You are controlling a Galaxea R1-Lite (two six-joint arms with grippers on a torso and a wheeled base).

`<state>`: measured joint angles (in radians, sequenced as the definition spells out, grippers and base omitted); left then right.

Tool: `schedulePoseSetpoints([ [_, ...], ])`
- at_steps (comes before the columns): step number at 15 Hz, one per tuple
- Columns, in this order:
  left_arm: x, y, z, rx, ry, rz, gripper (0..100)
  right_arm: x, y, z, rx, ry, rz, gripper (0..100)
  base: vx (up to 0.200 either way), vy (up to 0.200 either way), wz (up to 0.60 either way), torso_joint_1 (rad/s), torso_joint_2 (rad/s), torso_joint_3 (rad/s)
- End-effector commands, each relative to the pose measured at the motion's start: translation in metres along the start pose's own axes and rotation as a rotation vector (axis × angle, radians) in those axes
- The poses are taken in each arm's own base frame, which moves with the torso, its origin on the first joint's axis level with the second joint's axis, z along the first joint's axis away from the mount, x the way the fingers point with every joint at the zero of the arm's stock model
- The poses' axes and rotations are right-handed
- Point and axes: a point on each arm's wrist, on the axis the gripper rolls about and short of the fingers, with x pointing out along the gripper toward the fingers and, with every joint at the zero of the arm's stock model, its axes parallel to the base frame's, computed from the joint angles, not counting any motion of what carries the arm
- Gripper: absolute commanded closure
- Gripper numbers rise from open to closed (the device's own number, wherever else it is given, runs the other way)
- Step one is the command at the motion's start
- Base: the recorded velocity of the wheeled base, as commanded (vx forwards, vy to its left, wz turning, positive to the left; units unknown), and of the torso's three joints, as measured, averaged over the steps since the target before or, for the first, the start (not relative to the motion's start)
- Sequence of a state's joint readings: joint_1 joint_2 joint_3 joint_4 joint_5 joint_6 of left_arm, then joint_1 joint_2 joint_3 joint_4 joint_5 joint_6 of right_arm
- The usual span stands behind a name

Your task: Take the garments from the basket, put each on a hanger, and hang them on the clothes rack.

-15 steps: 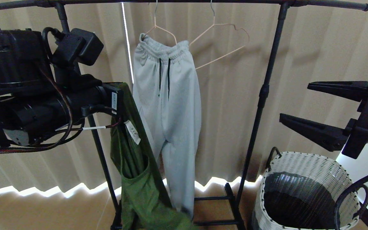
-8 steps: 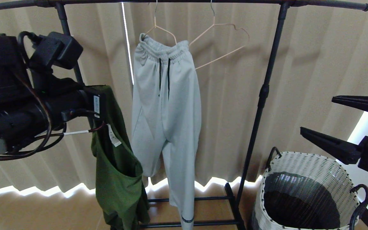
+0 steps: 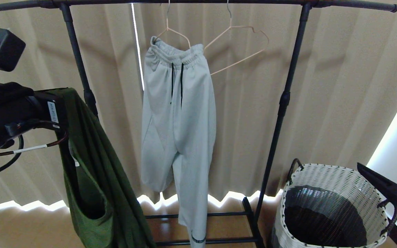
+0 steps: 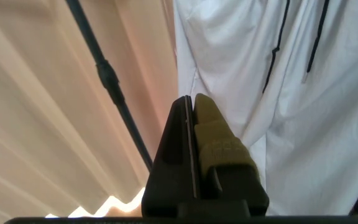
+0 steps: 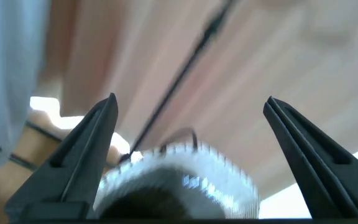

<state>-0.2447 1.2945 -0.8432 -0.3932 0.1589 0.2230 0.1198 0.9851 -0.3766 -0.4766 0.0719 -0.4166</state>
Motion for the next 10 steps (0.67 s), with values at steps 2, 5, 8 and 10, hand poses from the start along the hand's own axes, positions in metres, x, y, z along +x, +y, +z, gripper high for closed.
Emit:
schedulePoseSetpoints([
  [2, -0.002, 0.001, 0.001, -0.002, -0.006, 0.006, 100, -0.004, 0.001, -0.024, 0.117, 0.091, -0.052, 0, 0.000, 0.000, 0.00, 0.000, 0.00, 0.000],
  [5, 0.000, 0.004, 0.000, -0.010, -0.003, 0.013, 100, -0.019, 0.005, -0.038, 0.169, 0.103, -0.093, 0, 0.000, 0.000, 0.00, 0.000, 0.00, 0.000],
  [8, -0.004, 0.005, 0.000, -0.011, -0.007, 0.014, 100, -0.030, 0.005, -0.038, 0.161, 0.073, -0.125, 0, 0.000, 0.000, 0.00, 0.009, -0.02, -0.011],
  [10, -0.009, 0.003, -0.010, -0.008, 0.015, 0.009, 100, -0.029, 0.007, -0.042, 0.158, 0.099, -0.120, 0, 0.000, 0.000, 0.00, 0.076, -0.30, -0.203],
])
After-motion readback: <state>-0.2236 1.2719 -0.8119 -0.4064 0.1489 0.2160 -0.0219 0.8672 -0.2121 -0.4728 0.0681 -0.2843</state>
